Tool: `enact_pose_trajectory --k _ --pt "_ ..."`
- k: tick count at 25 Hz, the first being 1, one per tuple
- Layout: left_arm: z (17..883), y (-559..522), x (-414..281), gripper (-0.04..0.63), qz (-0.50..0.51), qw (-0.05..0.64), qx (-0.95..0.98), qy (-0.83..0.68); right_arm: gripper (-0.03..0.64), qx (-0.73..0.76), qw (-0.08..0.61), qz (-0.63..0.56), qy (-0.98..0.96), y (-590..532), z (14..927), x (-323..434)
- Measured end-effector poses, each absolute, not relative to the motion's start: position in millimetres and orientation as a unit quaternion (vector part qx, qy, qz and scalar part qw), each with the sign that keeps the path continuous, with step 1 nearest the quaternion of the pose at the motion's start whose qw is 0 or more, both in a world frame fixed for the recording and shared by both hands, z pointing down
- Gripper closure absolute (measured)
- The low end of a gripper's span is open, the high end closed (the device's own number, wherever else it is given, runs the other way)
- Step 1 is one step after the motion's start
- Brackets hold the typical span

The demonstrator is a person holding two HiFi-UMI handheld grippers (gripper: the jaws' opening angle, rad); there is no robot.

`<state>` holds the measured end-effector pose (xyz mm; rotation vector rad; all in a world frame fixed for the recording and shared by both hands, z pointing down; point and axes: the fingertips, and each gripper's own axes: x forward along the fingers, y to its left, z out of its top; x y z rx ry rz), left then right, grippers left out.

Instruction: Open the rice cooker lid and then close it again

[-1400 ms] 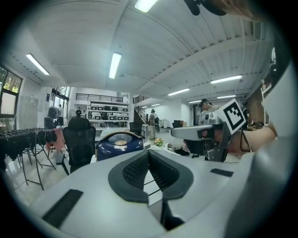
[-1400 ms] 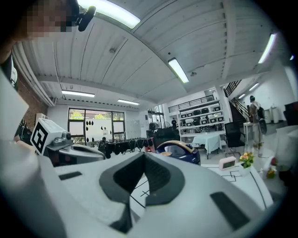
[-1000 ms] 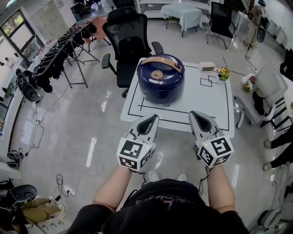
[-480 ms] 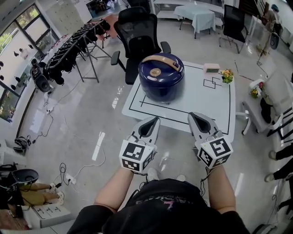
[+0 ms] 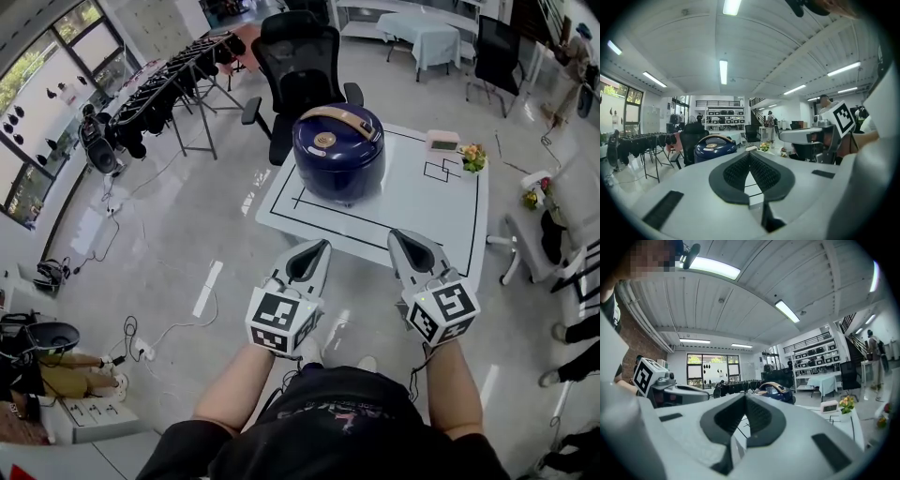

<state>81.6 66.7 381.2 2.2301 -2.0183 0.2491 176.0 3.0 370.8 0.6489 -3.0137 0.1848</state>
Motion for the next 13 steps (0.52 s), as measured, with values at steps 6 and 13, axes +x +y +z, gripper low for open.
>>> enact_pose_trajectory --k 6,13 --pt "386.7 74.0 91.1 0.592 0.076 0.068 0.733 -0.673 0.617 0.204 0.033 0.059 -0.977 7.9 375.7 185.0" --pt "387.9 80.0 96.5 0.592 0.073 0.071 0.728 -0.678 0.617 0.196 0.036 0.056 -0.978 12.5 375.1 189.8"
